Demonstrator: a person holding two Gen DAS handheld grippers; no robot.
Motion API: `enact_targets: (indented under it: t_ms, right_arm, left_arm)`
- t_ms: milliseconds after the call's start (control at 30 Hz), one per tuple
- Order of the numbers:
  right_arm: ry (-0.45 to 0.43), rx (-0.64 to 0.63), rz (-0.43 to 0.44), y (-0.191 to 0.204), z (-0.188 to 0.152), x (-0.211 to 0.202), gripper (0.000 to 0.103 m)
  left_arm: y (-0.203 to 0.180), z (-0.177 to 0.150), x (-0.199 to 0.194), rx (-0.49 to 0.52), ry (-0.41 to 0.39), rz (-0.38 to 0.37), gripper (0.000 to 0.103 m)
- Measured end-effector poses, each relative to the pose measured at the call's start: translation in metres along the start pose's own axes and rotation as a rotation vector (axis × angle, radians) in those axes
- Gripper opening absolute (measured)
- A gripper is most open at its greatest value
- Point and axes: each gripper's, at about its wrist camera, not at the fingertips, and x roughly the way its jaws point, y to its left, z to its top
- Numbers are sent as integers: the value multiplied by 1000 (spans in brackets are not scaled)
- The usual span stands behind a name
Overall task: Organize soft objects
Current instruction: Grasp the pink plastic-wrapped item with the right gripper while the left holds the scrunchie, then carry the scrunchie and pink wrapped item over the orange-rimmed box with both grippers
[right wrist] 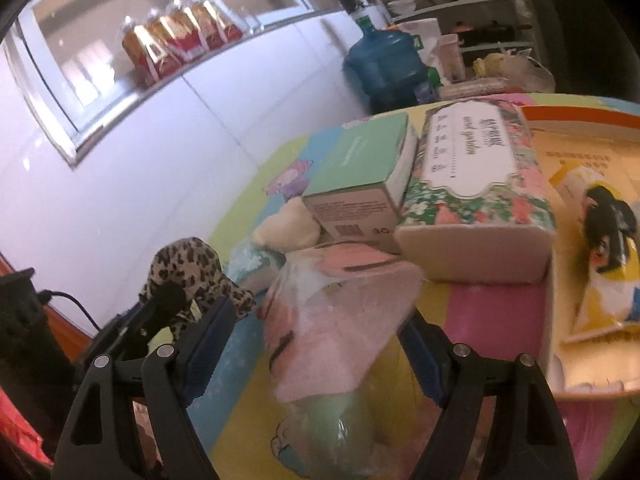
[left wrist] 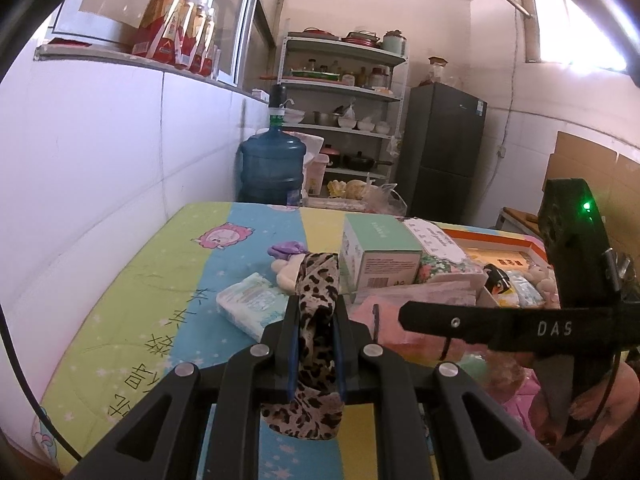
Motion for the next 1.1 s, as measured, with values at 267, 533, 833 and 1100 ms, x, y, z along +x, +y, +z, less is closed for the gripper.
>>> enact_targets:
  t_ms: [267, 533, 833, 1100]
  right_arm:
    - [-3, -67, -25, 10, -4, 4, 18]
    - [-97, -85, -30, 17, -4, -24, 15]
    - [-201, -106, -70, 22, -6, -63, 15]
    - [-291, -122, -145, 18, -15, -105, 15]
  left_arm:
    - [3, -1, 7, -7, 13, -1, 14]
    - [-4, 4, -2, 7, -8, -12, 14]
    - [-27, 11, -18, 48, -42, -36, 14]
    - [-59, 21, -24, 55, -57, -115, 14]
